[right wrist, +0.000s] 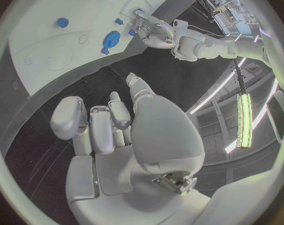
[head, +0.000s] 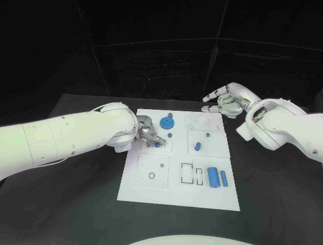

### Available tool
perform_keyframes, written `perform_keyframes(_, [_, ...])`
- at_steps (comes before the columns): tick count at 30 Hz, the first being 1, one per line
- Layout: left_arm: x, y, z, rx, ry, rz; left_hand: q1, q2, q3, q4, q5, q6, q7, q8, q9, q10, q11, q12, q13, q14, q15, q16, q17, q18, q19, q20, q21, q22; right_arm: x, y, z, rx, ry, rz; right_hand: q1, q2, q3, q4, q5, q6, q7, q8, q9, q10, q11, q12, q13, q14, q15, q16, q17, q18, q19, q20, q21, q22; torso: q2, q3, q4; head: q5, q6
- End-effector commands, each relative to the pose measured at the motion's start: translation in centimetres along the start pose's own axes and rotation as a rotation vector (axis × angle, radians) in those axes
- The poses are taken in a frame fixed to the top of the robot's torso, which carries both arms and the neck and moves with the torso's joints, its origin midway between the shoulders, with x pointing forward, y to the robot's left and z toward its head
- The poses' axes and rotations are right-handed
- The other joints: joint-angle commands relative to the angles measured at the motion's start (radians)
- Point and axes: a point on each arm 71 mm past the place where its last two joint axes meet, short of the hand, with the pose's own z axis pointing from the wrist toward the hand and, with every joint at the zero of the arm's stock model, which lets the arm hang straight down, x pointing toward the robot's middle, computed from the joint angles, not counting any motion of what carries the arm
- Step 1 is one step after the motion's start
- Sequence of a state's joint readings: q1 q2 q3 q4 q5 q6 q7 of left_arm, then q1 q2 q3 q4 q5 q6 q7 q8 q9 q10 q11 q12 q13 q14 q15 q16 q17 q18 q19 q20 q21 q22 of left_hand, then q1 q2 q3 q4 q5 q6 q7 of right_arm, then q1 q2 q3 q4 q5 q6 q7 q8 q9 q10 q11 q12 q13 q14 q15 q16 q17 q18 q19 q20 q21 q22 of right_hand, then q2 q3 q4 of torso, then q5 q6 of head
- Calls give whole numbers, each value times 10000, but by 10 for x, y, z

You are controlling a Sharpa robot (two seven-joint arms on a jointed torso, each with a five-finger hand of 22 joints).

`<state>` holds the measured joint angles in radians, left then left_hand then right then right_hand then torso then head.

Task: Assemble the parts on the task board

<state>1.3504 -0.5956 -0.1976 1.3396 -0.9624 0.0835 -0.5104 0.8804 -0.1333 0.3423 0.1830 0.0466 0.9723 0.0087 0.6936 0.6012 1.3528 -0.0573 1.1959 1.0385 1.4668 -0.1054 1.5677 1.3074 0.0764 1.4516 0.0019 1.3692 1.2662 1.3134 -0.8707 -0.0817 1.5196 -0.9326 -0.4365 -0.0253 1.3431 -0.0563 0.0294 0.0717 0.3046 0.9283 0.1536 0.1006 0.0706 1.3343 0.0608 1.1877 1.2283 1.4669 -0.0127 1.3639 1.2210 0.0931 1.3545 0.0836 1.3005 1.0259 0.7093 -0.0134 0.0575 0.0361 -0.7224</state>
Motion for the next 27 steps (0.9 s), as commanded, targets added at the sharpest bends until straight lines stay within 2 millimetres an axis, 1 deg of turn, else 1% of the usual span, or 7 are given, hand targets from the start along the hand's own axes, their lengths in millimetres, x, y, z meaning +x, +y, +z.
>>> perform_keyframes(1, [-2, 1, -2, 5, -72, -8, -98, -106, -375, 80, 10, 78, -2, 48, -16, 82, -1, 50, 29, 1040, -60, 31, 2634, -120, 78, -17, 67, 28, -1, 1, 0, -33, 21, 10, -140, -1, -43, 37, 38, -40, -26, 47, -3, 41, -8, -35, -17, 346, -75, -29, -18, 87, -26, 9, -67, -17, -6, -5, 7, -6, -6])
perform_keyframes(4, [-4, 2, -5, 30, -142, -37, -102, -228, -851, 206, -3, 91, -27, 48, -13, 92, -27, 52, 37, 1040, -86, 31, 2634, -119, 77, -48, 60, 29, -1, 1, 1, -22, 12, 5, -140, -1, -43, 37, 38, -40, -26, 47, -3, 41, -8, -35, -17, 346, -75, -29, -18, 87, -26, 9, -67, -17, -9, -3, 13, -7, 1])
perform_keyframes(10, [-16, 2, -14, 163, -336, -179, 130, -143, -1258, 292, -2, 54, -33, 31, -9, 34, -36, -40, -74, 1040, -106, 31, 2634, -100, 40, -75, -12, -63, -2, 0, 1, 2, -16, -8, -171, -10, -62, 59, 38, -43, -27, 49, -4, 43, -9, -41, -28, 344, -75, -42, -33, 89, -28, 8, -78, -32, 2, -19, 7, -29, 19])
perform_keyframes(13, [-30, 1, -23, 293, -323, -167, 455, -86, -1524, 261, 13, -132, 27, -51, -26, -233, 12, -404, -543, 1040, -83, 31, 2634, -57, -50, -68, -170, -279, -2, -1, 1, 26, -37, -19, -178, -11, -66, 64, 38, -44, -27, 50, -4, 42, -8, -43, -31, 343, -75, -45, -35, 90, -29, 8, -82, -37, -1, -18, -1, -41, 32])
perform_keyframes(17, [-54, 2, -34, 277, -169, 114, 939, 109, -1912, 252, 5, -620, 250, -406, -205, -754, 200, -1027, -1319, 1040, 67, 31, 2634, 35, -280, 36, -551, -780, -3, -2, 2, 49, -56, -30, -178, -11, -66, 64, 38, -44, -27, 50, -4, 42, -8, -43, -31, 343, -75, -45, -35, 90, -29, 8, -82, -37, -5, 0, 2, -26, 50])
perform_keyframes(23, [-92, 12, -38, -220, -197, 282, 1283, 405, -2238, 332, 7, -908, 432, -786, -481, -869, 358, -1115, -1458, 1040, 202, 31, 2634, 66, -359, 162, -699, -941, -3, -3, 3, 68, -73, -41, -216, -24, -91, 94, 63, -48, -29, 54, -4, 46, -9, -47, -41, 345, -76, -49, -33, 90, -26, 7, -92, -46, 5, 9, 4, 21, 92])
perform_keyframes(27, [-105, 17, -33, -566, -174, 259, 1421, 560, -2500, 415, 7, -788, 455, -857, -605, -885, 385, -1103, -1478, 1040, 238, 31, 2634, 84, -373, 222, -746, -982, -3, -3, 3, 57, -62, -40, -235, -34, -106, 112, 100, -51, -31, 57, -4, 45, -11, -55, -55, 345, -78, -57, -39, 90, -23, 6, -98, -51, 30, -11, -22, 37, 121])
